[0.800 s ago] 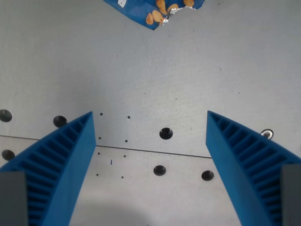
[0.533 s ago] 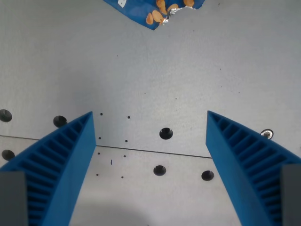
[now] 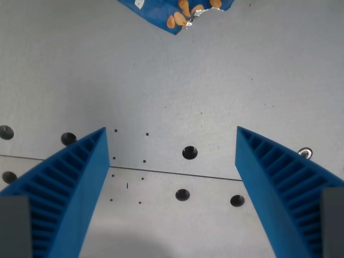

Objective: Move above the blue bag

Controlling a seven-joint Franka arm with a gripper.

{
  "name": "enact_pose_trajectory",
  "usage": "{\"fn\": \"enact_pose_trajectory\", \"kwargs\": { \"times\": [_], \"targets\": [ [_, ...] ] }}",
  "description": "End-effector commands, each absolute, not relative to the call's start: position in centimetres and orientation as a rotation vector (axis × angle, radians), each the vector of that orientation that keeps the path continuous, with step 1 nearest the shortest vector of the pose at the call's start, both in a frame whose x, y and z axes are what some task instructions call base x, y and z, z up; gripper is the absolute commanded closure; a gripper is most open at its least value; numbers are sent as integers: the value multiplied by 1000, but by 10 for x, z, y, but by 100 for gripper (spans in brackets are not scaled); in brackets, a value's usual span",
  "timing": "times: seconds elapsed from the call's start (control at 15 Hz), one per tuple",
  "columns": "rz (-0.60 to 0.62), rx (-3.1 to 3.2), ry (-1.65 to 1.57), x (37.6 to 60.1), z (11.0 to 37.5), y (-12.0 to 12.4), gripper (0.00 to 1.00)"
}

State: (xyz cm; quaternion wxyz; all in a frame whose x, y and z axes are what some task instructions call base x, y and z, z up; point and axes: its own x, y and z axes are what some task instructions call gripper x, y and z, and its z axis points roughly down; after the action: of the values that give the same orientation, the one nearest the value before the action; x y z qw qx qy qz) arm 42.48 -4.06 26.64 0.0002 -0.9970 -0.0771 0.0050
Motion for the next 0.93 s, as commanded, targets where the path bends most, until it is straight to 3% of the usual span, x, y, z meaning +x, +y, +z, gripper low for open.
{"fn": "enact_pose_trajectory", "kwargs": {
  "times": [0.07,0.93],
  "targets": [
    [3,-3136,-213,433,265,-40,0],
    [3,-3137,-114,481,246,-33,0]
  ]
}}
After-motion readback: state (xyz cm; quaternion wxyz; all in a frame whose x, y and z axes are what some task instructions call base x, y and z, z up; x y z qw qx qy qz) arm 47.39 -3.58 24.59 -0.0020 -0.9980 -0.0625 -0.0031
